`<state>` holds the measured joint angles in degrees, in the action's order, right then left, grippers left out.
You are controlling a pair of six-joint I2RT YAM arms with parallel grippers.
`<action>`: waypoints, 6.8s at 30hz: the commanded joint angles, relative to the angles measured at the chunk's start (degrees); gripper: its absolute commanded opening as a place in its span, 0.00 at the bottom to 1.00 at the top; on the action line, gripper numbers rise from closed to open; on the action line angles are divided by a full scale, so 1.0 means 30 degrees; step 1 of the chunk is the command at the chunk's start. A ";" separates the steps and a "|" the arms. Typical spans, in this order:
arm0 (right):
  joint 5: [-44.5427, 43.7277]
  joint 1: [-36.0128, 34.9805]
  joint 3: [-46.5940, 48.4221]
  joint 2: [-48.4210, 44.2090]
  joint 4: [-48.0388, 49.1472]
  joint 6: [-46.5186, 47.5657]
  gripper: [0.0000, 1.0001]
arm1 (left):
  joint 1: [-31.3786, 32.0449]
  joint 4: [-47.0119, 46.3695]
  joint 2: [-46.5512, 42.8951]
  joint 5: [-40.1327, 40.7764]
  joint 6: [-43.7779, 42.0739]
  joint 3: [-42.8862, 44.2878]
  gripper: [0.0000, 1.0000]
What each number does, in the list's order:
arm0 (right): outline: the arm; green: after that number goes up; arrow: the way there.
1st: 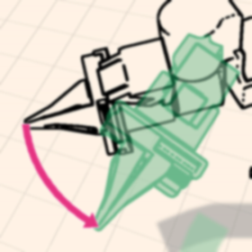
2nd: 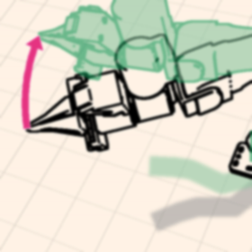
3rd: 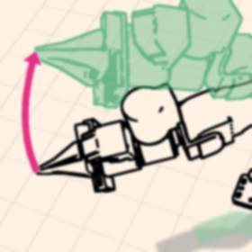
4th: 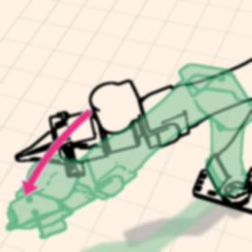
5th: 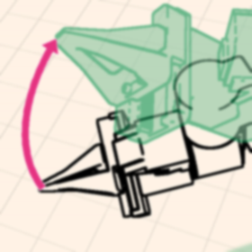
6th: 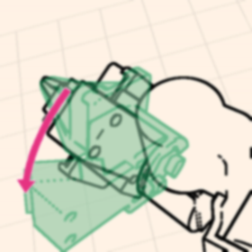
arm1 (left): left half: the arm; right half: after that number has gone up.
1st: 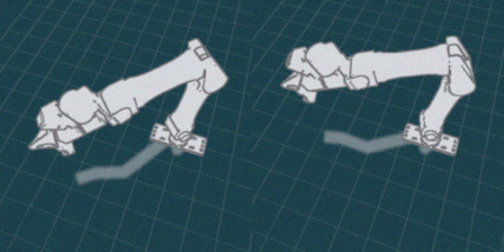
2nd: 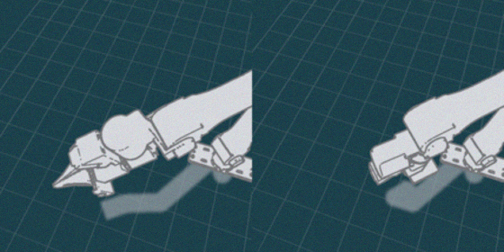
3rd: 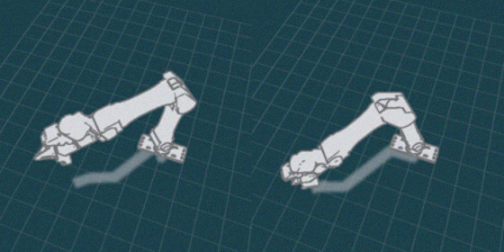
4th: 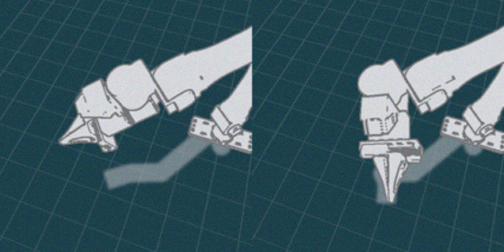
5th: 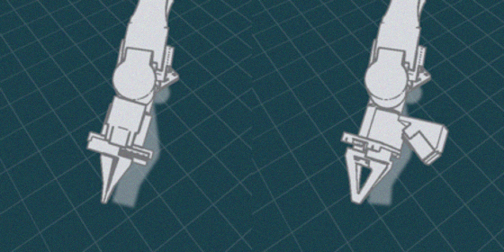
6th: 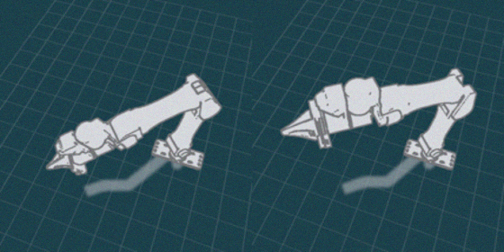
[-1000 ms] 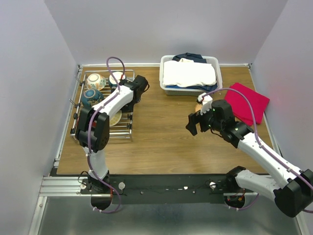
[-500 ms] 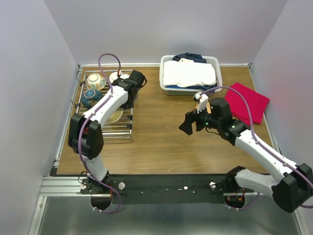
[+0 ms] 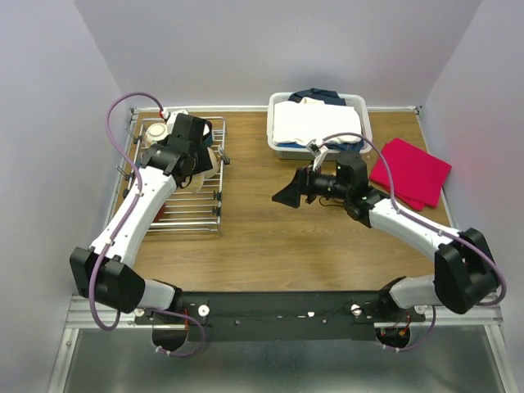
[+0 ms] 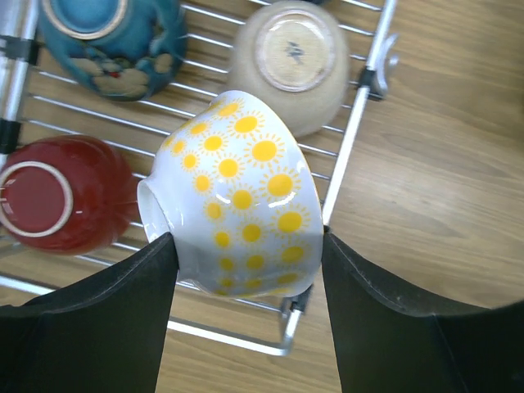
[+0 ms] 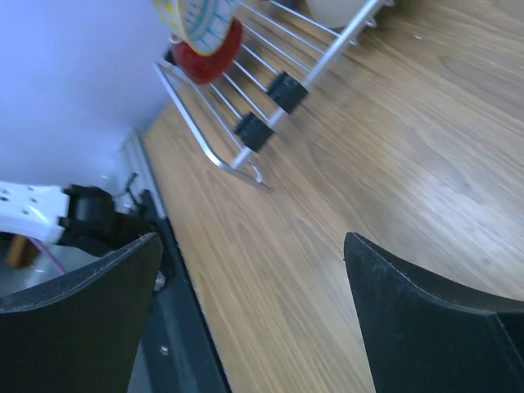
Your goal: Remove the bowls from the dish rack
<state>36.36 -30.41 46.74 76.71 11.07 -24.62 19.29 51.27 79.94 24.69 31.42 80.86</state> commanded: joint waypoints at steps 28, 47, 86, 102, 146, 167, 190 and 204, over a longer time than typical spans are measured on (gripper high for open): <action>0.0242 -0.1259 0.4956 1.1517 1.3646 -1.6077 0.96 | -0.0101 -1.2663 -0.6168 -1.2505 0.5053 -0.6649 0.48; 0.1855 -0.1259 0.5104 1.2869 1.8488 -1.9509 0.32 | 0.0133 -1.5712 -0.6989 -1.4177 0.5407 -0.9170 0.51; -1.5193 0.4453 -0.2980 -0.5466 -1.1892 -0.5707 0.01 | 0.0104 -1.0114 -0.7693 -0.4039 -0.3852 -0.8614 0.99; -1.3147 0.7091 -0.5706 -0.7081 -1.2862 -0.8022 0.01 | 0.0104 -1.0761 -0.5934 -0.4245 -0.4788 -0.7676 0.99; -1.0714 0.6449 -0.3744 -1.1828 -1.0343 0.1262 1.00 | -0.1504 -0.1474 -0.0778 0.2933 -0.1627 -0.4950 0.99; -0.9190 0.5743 -0.5502 -1.2327 -0.8086 0.2084 1.00 | -0.3060 -0.1239 0.4346 0.8146 -0.3266 -0.5362 0.99; -0.9190 0.5626 -0.5824 -1.2151 -0.7645 0.2026 1.00 | -0.2388 -0.0858 0.8478 1.1486 -0.3882 -0.5215 0.99; -0.9161 0.5655 -0.5854 -1.2473 -0.7704 0.2026 1.00 | -0.0806 -0.1763 0.7572 0.9791 -0.4201 -0.4893 0.71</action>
<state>8.10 -13.15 29.87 40.25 -13.06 -18.98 15.16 49.41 104.44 59.33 18.61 65.84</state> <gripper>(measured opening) 0.998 0.746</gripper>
